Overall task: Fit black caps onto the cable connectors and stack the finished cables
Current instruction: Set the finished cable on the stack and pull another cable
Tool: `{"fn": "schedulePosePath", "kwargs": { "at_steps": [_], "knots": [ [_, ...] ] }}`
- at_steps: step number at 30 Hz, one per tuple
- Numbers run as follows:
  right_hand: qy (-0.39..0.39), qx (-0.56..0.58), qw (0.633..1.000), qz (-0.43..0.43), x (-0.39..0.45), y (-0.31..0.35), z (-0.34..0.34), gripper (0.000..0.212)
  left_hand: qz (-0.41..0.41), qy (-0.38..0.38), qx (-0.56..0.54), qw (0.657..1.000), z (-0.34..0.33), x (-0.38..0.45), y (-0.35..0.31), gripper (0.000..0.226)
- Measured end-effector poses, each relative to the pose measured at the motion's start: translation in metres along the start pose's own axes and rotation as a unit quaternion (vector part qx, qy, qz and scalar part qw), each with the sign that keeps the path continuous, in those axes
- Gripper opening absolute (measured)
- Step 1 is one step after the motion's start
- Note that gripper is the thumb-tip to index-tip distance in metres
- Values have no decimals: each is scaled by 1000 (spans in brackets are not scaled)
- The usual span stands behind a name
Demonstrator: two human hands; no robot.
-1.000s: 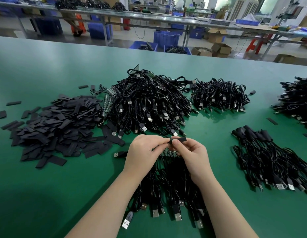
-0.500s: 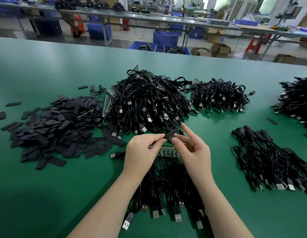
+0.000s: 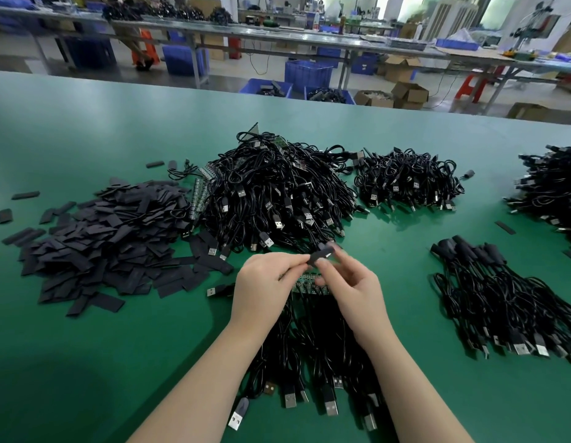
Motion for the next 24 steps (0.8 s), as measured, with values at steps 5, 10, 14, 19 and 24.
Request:
{"fn": "schedulePosePath", "kwargs": {
  "at_steps": [5,10,14,19,24],
  "knots": [
    [9,-55,998,9,0,-1,2,18,-17,32,15,999,-1,1,0,28],
    [-90,80,991,-55,3,-4,9,12,-41,-21,28,999,0,3,-2,38],
    [-121,154,977,-85,7,-3,11,18,-26,-16,30,999,0,2,0,35],
    [-225,297,920,-121,13,2,30,18,-4,-11,19,1000,1,3,3,33],
    [-277,65,957,-48,28,24,94,12,9,-8,19,1000,-1,3,6,29]
  ]
}}
Point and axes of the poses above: each hand's wrist, its own x-axis towards the middle knuckle, its own z-axis out of the back of the hand, y = z × x, the point moved 2 cm from there along x, towards the middle knuckle, and after that the axes turned 12 degrees about z, right-handed, at the moved point
